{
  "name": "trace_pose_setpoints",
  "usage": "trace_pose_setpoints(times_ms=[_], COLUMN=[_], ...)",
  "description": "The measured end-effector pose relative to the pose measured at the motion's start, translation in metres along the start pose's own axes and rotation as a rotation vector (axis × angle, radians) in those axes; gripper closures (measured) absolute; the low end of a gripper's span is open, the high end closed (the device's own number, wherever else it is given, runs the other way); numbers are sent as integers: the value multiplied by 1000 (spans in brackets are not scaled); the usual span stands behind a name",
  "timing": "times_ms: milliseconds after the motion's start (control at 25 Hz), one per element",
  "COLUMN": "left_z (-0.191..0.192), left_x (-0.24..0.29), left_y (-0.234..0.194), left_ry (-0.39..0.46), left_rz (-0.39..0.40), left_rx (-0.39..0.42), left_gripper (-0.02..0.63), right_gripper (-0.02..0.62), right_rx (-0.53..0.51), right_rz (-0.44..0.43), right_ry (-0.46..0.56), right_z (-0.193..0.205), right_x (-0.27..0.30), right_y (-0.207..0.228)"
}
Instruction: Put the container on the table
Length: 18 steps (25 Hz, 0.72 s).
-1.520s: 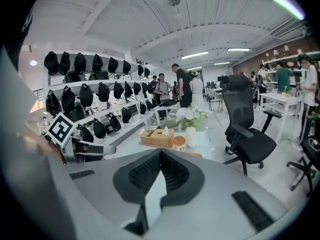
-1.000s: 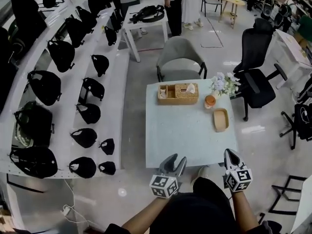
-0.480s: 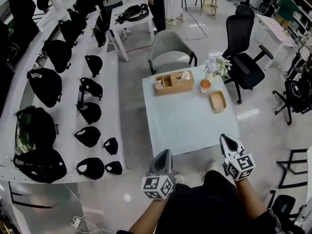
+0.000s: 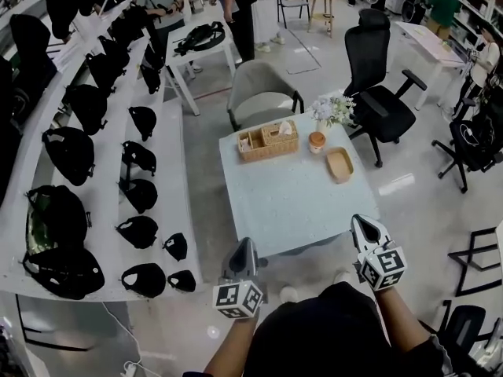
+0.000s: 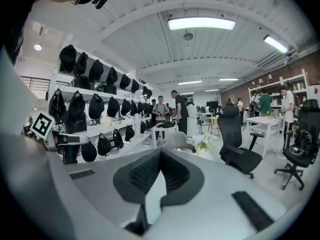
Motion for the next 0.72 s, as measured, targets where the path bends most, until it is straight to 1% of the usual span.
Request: trace_pose_setpoints(times_ms=[160,240,360,440,560,720], left_z=[-5,-6,-3,-1,0,12], left_x=[0,-1,1,2,-2,-3], left_y=[10,13,13,12,13,18], left_ry=[10,14,4,7,22,5], left_rz=[11,13,16,3,-22,-13], left_rx=[29,37,23,10,24,48], left_gripper=[597,597,597,597,595,597], right_gripper=[597,597,597,597,597,597], right_rx=[-49,-33,-22,-22,-27,-29], right_rz=[32,49,46,37,32,40], right_ry=[21,26,41,54,60,59], right_z=[-4,-2,-1,-2,-4,-4], right_x=[-8,-11,-13,-14,-18,-23], right_y=[7,14,16,14,11,17])
Point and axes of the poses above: the fingertips, and each gripper's own axes: x forward along the fingers, y to its right, z out of its underside, the point moved 2 cm from there along -x, backward along the fingers, and after that the axes turned 10 degrees about -x, right-handed, at the moved point
